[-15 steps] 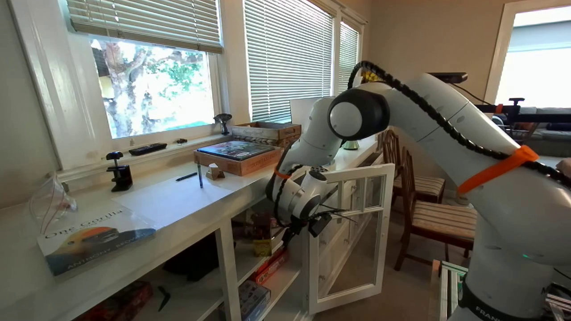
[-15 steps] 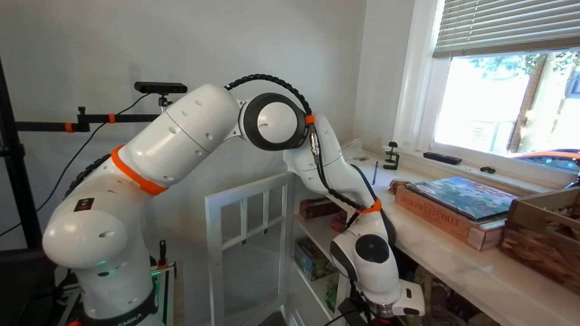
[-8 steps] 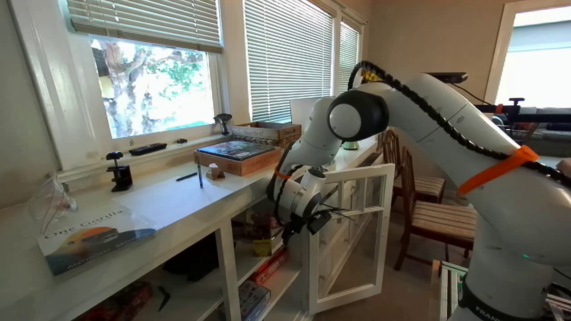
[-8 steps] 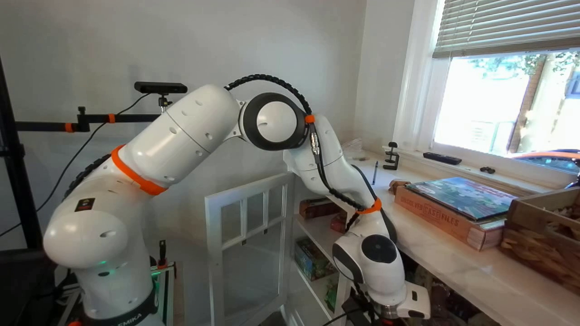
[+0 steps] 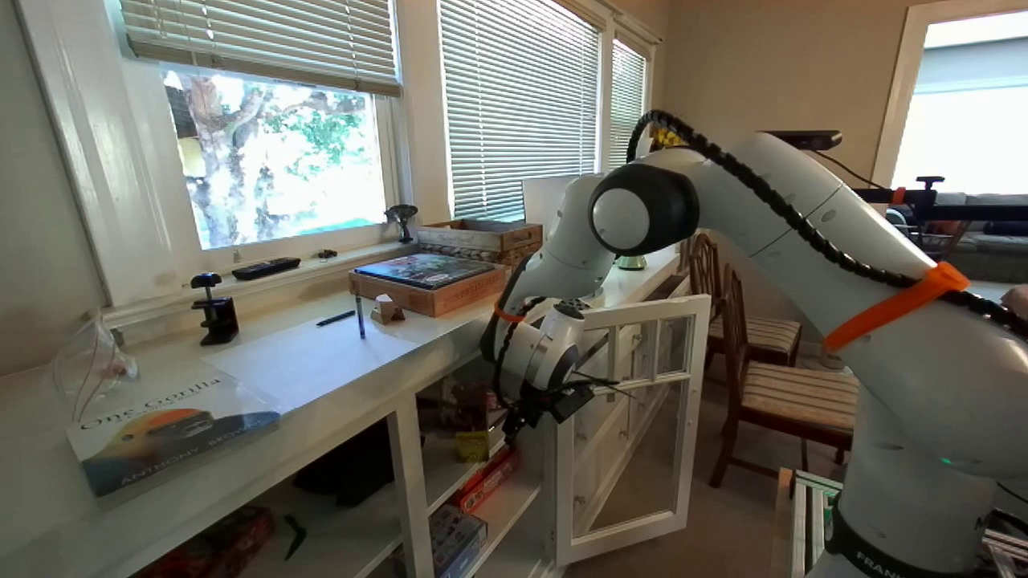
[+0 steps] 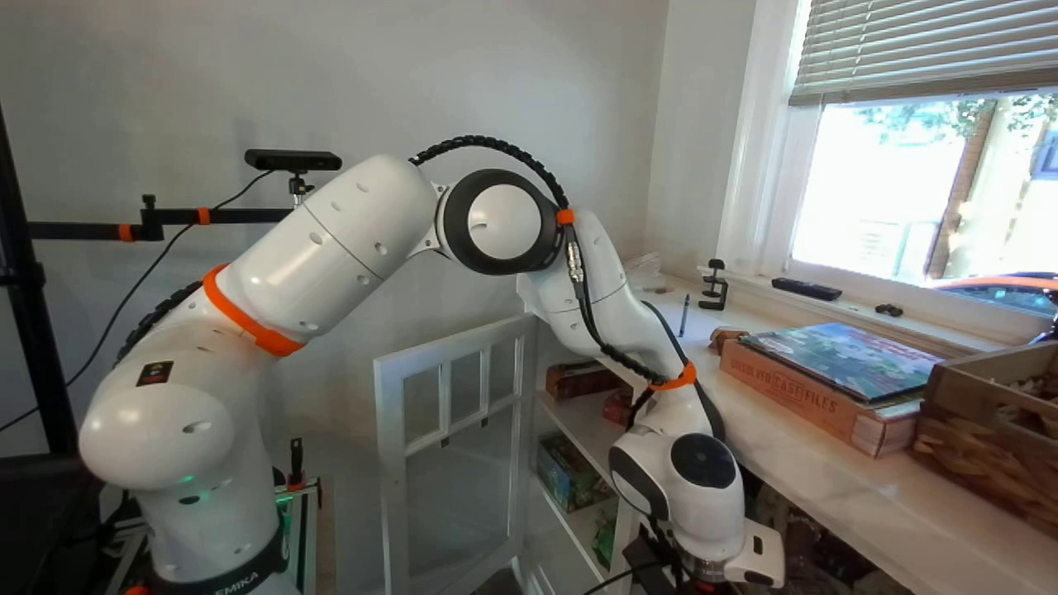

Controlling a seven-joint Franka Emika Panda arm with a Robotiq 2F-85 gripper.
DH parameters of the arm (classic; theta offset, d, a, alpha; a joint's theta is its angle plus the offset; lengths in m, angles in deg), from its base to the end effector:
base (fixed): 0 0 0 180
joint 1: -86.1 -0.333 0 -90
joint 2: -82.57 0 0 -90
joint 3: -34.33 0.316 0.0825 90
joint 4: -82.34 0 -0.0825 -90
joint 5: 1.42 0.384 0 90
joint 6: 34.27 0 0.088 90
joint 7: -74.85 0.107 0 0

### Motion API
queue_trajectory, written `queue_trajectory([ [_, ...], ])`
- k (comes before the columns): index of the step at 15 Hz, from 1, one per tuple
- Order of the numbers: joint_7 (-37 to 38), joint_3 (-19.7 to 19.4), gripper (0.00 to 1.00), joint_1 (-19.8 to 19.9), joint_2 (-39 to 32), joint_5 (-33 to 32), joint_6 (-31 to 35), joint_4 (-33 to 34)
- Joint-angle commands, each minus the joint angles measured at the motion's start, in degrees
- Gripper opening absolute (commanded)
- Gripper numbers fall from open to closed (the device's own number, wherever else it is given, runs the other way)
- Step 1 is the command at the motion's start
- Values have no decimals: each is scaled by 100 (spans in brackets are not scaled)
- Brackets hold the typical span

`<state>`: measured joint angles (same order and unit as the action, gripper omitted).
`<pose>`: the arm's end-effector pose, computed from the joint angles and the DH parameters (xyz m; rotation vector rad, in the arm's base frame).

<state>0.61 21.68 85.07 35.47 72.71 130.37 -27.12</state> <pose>0.5658 -0.1735 0.0776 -3.0248 0.0745 -0.5273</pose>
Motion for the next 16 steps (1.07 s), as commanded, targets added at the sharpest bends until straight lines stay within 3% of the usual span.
queue_trajectory([
  [1, 429, -19, 100, -195, -487, -213, -9, 497],
  [8, 409, -2, 100, -208, -646, -246, -17, 679],
  [16, -472, 142, 100, -221, -741, -74, 282, 767],
])
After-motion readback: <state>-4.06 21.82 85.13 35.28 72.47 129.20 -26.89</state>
